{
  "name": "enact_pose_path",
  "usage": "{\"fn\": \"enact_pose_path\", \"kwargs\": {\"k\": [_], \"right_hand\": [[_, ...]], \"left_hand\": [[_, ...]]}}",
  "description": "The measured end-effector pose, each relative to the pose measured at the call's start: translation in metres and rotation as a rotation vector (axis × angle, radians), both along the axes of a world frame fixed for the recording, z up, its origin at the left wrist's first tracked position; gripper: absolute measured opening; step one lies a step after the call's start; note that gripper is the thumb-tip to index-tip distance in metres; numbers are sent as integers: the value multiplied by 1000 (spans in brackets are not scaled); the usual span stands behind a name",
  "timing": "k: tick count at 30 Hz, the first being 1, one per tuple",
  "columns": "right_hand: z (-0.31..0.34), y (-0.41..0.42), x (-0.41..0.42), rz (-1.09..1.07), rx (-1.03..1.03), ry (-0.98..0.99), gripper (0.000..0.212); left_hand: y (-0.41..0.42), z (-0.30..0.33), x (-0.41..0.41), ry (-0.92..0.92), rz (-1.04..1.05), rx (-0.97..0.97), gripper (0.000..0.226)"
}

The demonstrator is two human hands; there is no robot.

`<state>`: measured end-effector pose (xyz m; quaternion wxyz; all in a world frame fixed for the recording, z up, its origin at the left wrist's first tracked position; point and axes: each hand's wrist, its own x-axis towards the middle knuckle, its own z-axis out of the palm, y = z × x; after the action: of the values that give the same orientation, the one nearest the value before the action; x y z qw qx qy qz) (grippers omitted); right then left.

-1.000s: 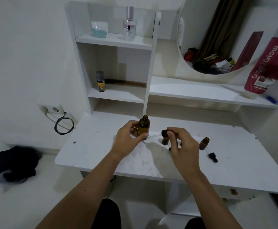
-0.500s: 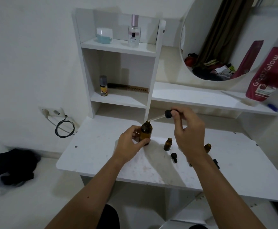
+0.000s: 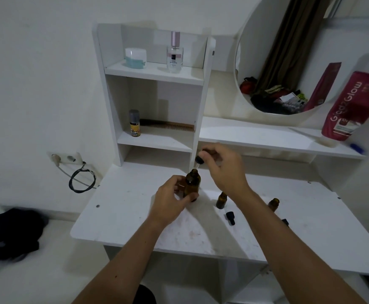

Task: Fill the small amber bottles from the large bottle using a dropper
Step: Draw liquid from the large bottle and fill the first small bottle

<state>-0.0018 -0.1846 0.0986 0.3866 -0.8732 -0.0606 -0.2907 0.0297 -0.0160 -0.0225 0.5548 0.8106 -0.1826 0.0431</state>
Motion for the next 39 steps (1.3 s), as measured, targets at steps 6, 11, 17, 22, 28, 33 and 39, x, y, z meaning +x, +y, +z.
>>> {"fn": "enact_pose_path", "kwargs": {"k": [6, 11, 17, 22, 28, 33, 39], "right_hand": [[-25, 6, 4, 18, 48, 88, 5], [-25, 9, 5, 1, 44, 51, 9], [-22, 7, 2, 14, 27, 26, 8], [-19, 7, -3, 21, 56, 18, 5], [19, 3, -13, 13, 184, -84, 12], [41, -13, -35, -28, 253, -176, 15], [27, -44, -67, -107, 252, -162, 14]], "left_hand": [[0, -1, 0, -5, -7, 13, 46], [0, -1, 2, 0, 3, 18, 46], [-1, -1, 2, 14, 18, 35, 45], [0, 0, 1, 0, 18, 48, 44], [0, 1, 0, -11, 41, 101, 52], [-1, 5, -13, 21, 108, 93, 70], [-11, 1, -54, 18, 144, -24, 45]]}}
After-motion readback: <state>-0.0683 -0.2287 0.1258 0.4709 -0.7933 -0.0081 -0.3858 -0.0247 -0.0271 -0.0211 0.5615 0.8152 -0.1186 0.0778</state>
